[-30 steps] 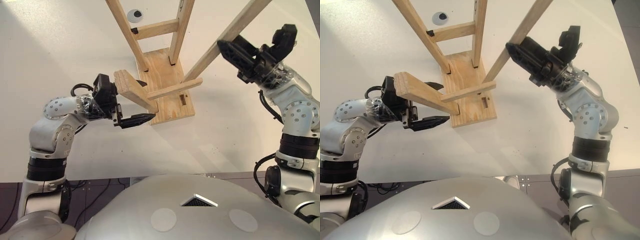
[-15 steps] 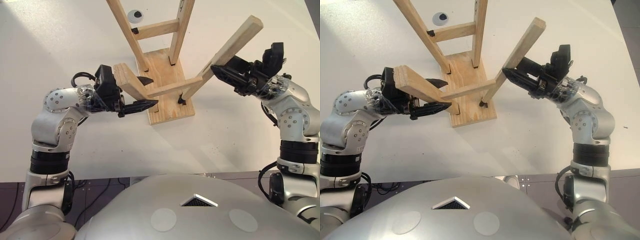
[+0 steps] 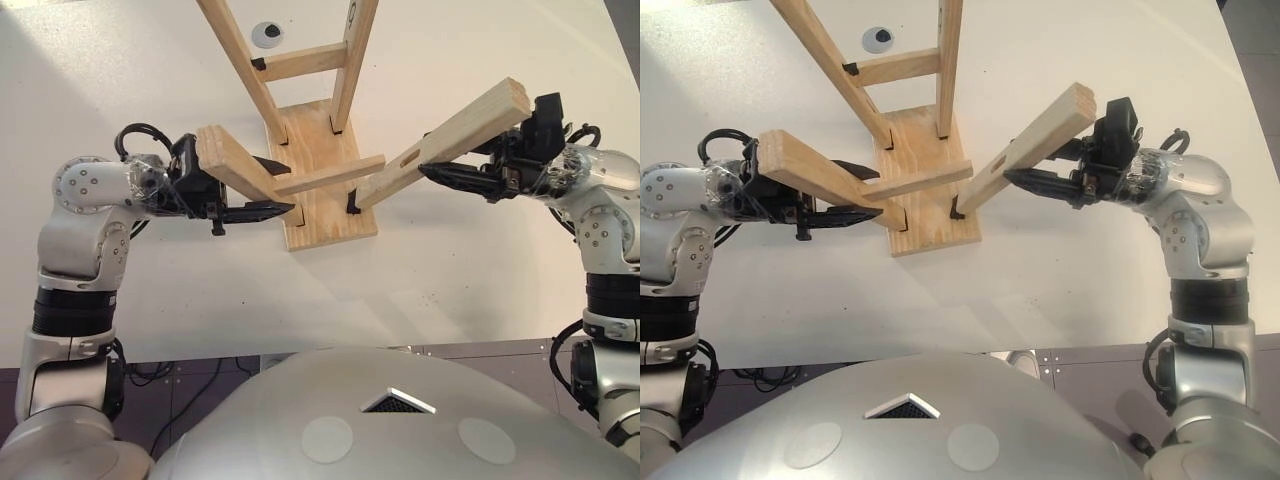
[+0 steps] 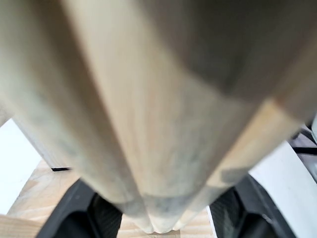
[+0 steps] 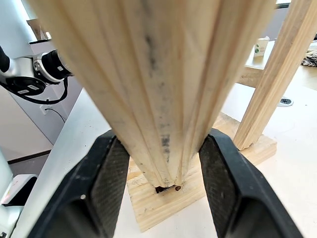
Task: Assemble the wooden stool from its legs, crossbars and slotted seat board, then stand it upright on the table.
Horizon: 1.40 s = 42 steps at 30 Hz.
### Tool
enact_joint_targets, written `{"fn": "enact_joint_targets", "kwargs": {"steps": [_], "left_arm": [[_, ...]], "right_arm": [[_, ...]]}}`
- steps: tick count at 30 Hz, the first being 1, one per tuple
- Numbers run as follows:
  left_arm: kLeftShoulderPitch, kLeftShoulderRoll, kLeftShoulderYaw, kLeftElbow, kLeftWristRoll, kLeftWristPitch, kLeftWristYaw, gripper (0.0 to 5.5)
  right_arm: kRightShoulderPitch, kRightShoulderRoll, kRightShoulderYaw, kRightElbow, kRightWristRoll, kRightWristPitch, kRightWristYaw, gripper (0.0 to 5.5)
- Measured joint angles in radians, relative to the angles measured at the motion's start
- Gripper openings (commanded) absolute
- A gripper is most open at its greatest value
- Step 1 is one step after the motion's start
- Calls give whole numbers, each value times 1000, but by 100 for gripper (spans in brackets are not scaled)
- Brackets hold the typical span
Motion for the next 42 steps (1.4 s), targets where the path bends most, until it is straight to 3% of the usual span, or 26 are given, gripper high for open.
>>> {"fn": "enact_joint_targets", "kwargs": {"steps": [13, 42], "left_arm": [[-159, 10, -99, 153, 28, -99, -141, 212], [-172, 48, -104, 100, 48, -41, -97, 212]], "right_arm": [[-128, -47, 75, 52, -95, -61, 151, 205], [-256, -35, 248, 84, -200, -249, 145, 205]]}}
